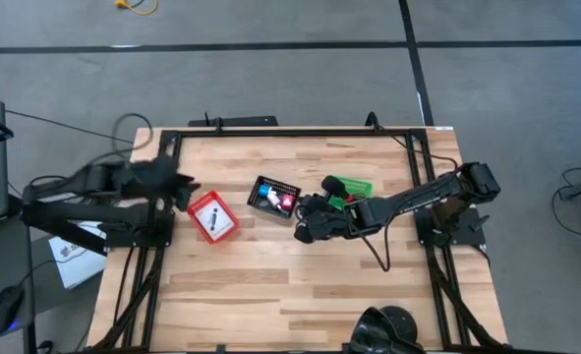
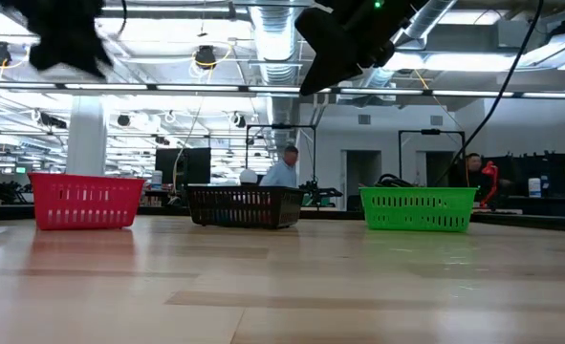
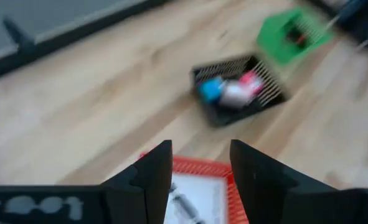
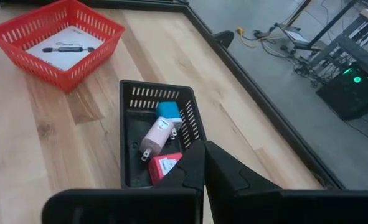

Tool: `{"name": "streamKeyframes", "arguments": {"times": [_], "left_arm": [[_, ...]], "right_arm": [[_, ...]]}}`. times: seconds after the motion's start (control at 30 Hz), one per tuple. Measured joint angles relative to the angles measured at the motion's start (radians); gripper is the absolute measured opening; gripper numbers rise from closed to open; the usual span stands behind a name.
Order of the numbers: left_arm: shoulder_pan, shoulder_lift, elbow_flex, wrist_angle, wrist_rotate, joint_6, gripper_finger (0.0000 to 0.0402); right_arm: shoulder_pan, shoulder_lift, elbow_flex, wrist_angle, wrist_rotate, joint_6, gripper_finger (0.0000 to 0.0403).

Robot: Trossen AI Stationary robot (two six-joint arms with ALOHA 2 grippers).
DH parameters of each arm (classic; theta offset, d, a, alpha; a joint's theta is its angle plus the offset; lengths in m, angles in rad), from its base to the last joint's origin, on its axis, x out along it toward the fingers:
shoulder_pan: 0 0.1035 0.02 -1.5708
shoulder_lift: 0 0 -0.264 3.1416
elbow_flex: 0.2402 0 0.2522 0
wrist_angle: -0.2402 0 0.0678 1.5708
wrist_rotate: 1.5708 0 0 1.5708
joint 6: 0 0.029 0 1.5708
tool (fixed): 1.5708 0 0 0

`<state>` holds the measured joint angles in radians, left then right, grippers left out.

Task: Pick and place items into bin
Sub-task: Return to Home Position

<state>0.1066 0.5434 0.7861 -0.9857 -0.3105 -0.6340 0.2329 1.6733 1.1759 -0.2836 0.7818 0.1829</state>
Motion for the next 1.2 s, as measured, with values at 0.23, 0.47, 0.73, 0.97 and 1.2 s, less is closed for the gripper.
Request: {"name": "streamKeyframes", "arguments": {"times": [0.23, 0.47, 0.73, 0.97, 1.2], "left_arm": [[-0.002, -0.001, 0.291, -0.021, 0.059, 0.110, 0.0148], [-0.002, -0.026, 0.574, -0.092, 0.009, 0.336, 0.0148], [0.000, -0.162, 0.316, 0.038, 0.005, 0.409, 0.0148], [-0.002, -0.235, -0.191, 0.728, 0.200, 0.542, 0.0148], [-0.018, -0.315, -0.365, 0.883, 0.239, 0.552, 0.0148]], "right_arm": [[0.000, -0.027, 0.001, -0.008, 0.055, -0.110, 0.0000], [0.000, -0.271, 0.088, -0.160, -0.028, -0.208, 0.0000], [-0.049, -0.613, -0.098, -0.237, -0.258, -0.027, 0.0000], [-0.154, -0.776, -0.564, 0.334, -0.623, -0.042, 0.0000], [-0.204, -0.888, -0.780, 0.658, -0.676, -0.112, 0.0000]]}}
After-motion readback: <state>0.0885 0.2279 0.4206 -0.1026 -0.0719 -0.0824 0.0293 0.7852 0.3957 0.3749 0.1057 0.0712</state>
